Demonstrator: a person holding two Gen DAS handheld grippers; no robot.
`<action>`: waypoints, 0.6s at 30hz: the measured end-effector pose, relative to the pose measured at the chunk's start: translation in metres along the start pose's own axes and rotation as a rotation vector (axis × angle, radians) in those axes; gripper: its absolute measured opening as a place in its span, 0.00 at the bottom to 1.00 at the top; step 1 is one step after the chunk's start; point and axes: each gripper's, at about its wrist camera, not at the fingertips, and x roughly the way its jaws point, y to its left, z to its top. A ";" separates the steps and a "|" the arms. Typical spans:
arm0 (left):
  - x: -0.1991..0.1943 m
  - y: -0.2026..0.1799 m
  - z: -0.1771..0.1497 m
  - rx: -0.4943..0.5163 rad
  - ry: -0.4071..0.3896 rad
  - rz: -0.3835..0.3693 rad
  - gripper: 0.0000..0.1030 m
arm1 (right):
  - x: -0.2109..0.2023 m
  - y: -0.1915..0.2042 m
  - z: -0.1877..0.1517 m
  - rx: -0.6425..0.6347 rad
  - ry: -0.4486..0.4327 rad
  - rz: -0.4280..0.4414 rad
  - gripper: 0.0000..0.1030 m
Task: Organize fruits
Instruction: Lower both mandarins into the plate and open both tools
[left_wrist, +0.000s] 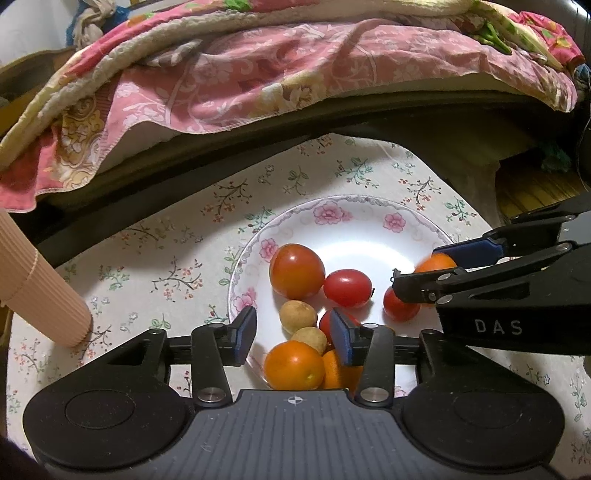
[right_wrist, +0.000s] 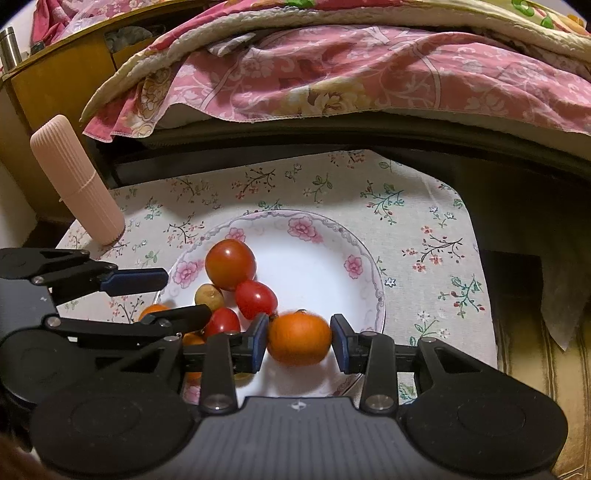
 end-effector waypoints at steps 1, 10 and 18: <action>-0.001 0.001 0.000 -0.002 -0.002 0.000 0.54 | 0.000 0.000 0.000 0.004 -0.001 0.001 0.38; -0.006 0.003 -0.001 0.001 -0.014 0.018 0.62 | -0.005 -0.003 0.001 0.024 -0.015 0.000 0.40; -0.016 0.009 -0.006 -0.015 -0.030 0.088 0.74 | -0.012 -0.002 -0.003 0.027 -0.015 -0.014 0.40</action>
